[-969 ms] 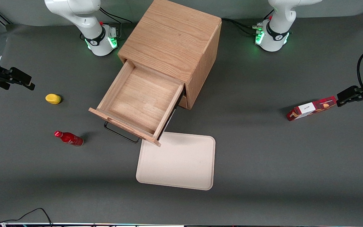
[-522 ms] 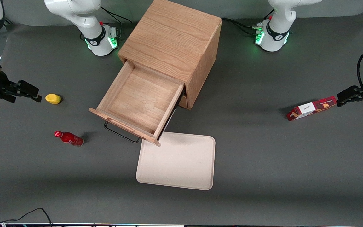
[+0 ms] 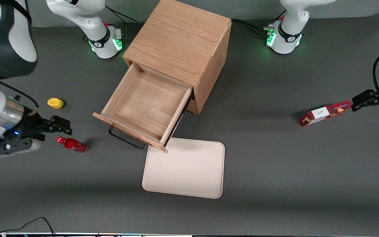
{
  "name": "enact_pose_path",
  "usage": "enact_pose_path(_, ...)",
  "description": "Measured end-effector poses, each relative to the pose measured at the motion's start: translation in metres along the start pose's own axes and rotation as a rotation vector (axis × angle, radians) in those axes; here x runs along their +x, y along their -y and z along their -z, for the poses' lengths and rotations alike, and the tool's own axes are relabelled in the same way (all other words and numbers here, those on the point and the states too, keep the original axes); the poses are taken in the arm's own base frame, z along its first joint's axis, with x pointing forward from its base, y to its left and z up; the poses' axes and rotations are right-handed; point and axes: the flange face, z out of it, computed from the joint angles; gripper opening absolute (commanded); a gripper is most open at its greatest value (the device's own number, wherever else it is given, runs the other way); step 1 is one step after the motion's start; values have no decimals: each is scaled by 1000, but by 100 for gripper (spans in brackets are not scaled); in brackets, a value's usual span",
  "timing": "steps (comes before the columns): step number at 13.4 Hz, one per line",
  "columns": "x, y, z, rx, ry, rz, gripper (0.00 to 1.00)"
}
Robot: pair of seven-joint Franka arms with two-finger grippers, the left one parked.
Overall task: Close top drawer
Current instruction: 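Move the right gripper toward the front panel of the open drawer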
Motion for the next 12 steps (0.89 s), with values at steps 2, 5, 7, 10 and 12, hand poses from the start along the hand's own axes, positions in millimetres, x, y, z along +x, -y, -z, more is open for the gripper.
enact_pose_path(2,19,15,-23,35,11,89,100)
enact_pose_path(5,38,21,-60,99,47,291,100)
enact_pose_path(7,46,17,-77,165,54,360,100)
enact_pose_path(10,55,31,-94,228,61,406,100)
enact_pose_path(12,57,40,-108,257,74,440,100)
